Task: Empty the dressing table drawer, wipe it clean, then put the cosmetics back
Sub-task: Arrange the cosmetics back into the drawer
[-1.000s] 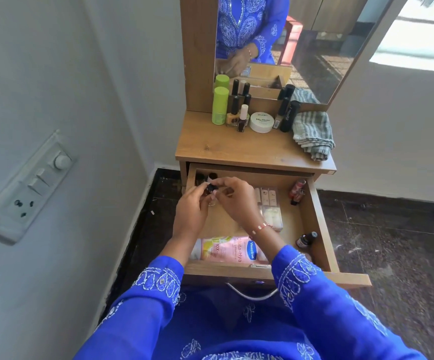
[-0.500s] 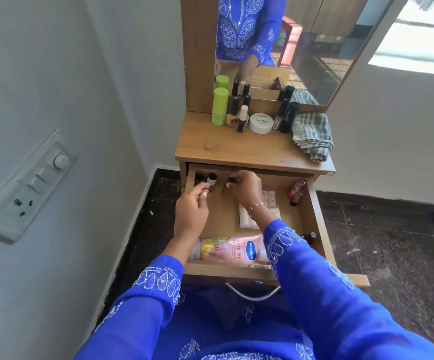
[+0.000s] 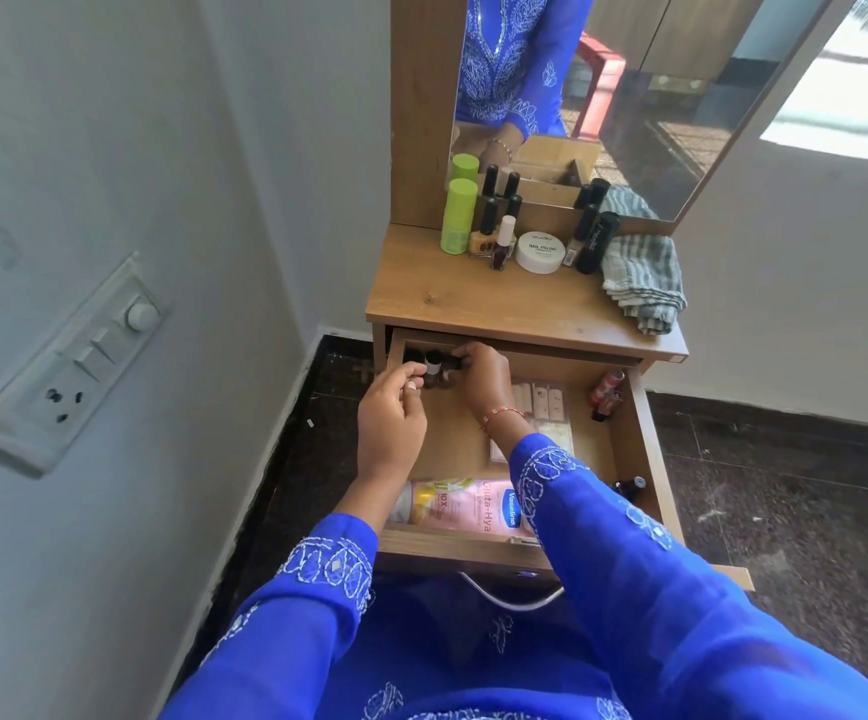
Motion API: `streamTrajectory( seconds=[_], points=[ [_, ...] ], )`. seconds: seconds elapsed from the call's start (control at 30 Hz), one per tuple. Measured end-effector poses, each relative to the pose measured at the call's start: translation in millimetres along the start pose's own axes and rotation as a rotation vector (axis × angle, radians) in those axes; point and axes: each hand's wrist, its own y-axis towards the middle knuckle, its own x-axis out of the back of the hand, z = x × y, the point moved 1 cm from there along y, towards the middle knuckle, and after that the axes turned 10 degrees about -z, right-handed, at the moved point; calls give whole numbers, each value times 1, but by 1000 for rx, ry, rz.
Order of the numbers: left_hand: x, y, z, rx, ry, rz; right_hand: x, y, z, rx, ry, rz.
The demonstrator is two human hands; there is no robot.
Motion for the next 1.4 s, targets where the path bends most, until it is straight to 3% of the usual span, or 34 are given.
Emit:
streamTrajectory(
  seconds=[0.5,0.8,1.07,1.4],
  points=[
    [0,2,1,28,24,0,9,-5,-5,42,-39,-17],
    [1,3,3,64,42,-8,6,-11,1,6,-48,74],
    [1,2,2,65,45,-6,-1,-14,6,-142,57,-27],
    [-1,3,2,62,29,3,2,-20,5,-157,125,-79]
  ],
)
